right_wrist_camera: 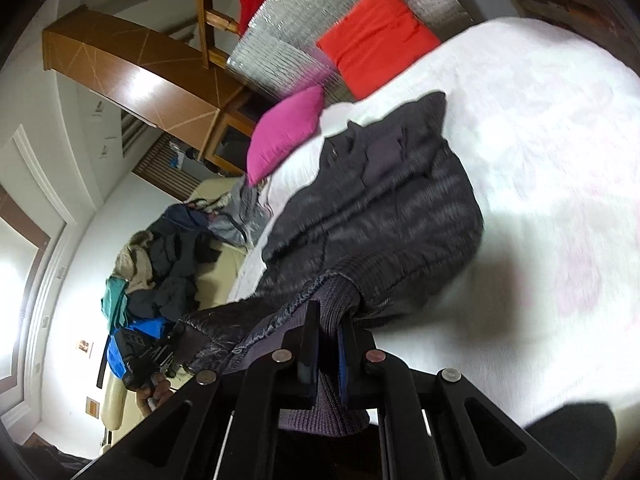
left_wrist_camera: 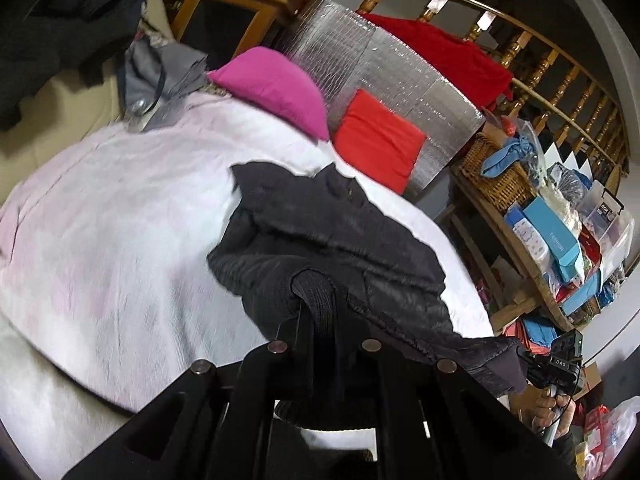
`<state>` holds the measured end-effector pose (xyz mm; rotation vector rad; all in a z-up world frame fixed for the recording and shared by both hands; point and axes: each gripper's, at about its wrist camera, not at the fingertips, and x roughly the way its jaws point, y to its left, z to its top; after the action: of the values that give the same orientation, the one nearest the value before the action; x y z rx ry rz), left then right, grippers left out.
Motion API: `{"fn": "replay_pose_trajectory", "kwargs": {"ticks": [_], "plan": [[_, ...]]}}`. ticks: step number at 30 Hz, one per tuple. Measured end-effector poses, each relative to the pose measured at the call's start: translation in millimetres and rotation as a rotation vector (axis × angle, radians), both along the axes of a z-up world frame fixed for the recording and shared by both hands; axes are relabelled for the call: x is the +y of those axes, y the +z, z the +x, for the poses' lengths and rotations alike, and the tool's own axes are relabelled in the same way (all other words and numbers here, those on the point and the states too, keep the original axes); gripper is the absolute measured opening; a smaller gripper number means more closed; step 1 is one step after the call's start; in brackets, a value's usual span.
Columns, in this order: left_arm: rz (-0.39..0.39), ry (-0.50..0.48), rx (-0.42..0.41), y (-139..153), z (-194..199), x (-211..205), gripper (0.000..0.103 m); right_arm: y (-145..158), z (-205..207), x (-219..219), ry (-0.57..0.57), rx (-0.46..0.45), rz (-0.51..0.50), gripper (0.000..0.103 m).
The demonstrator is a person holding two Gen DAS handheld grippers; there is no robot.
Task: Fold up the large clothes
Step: 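Lift the ribbed hem with both grippers and roll it toward the collar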
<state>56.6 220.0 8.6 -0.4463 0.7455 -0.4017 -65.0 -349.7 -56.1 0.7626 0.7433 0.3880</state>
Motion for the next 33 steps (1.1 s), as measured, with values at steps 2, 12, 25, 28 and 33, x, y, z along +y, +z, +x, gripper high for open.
{"fn": "replay_pose_trajectory", "kwargs": {"ticks": [2,12,25,28,33], "plan": [[-0.002,0.001,-0.014,6.8,9.6,-1.5,0.008,8.2,9.0,-1.0,0.0,-0.016,0.002,0.008],[-0.014,0.015,-0.049,23.2,54.8,-5.8,0.008,39.1,66.6,-9.7,-0.013,-0.077,0.016,0.007],[-0.006,0.041,-0.042,25.2,89.5,-11.6,0.008,46.6,97.8,-14.6,-0.021,-0.084,0.016,0.007],[-0.001,0.049,-0.039,24.5,93.5,-12.7,0.008,46.6,101.1,-14.6,-0.021,-0.085,0.016,0.007],[0.013,0.063,-0.031,22.4,98.8,-14.1,0.008,47.0,105.7,-13.9,-0.023,-0.082,0.015,0.007]]}}
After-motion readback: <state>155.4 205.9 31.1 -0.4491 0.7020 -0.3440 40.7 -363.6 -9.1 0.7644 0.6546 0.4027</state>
